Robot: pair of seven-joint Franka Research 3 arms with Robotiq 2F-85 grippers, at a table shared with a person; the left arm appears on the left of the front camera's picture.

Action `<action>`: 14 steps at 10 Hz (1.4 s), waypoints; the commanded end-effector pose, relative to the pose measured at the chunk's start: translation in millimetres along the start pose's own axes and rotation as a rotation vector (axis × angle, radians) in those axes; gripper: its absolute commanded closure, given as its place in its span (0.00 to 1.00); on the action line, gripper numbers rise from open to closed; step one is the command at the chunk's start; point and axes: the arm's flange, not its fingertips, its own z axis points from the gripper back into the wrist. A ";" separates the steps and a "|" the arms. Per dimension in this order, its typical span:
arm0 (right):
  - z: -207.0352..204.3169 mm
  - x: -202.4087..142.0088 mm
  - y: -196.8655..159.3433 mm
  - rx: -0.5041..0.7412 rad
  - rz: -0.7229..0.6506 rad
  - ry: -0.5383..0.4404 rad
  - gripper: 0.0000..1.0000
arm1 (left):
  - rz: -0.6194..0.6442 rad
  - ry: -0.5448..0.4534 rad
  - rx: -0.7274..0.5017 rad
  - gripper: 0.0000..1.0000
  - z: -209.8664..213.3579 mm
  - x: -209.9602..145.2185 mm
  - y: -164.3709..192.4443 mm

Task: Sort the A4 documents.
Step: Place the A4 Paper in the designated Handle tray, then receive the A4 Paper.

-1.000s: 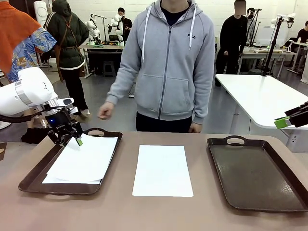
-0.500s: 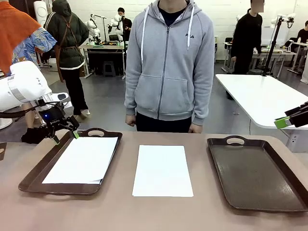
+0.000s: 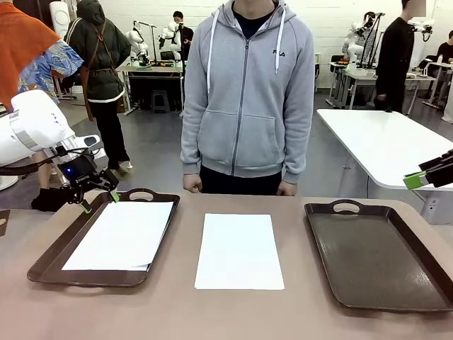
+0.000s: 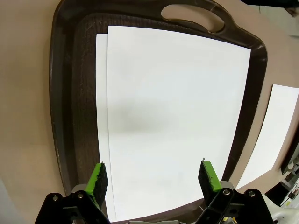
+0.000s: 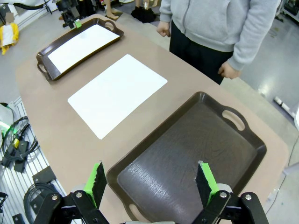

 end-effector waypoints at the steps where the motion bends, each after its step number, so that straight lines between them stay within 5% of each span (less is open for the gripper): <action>1: -2.9 -0.4 -1.0 0.016 -0.002 -0.006 0.00 | -0.010 -0.001 0.015 0.00 2.2 1.0 0.0; 11: -2.9 -0.4 -1.0 0.016 -0.002 -0.006 0.00 | -0.002 0.000 0.002 0.00 0.2 0.1 0.0; 14: -2.9 -0.4 -1.0 0.016 -0.002 -0.006 0.00 | -0.109 -0.262 0.132 0.00 60.7 -44.1 -39.7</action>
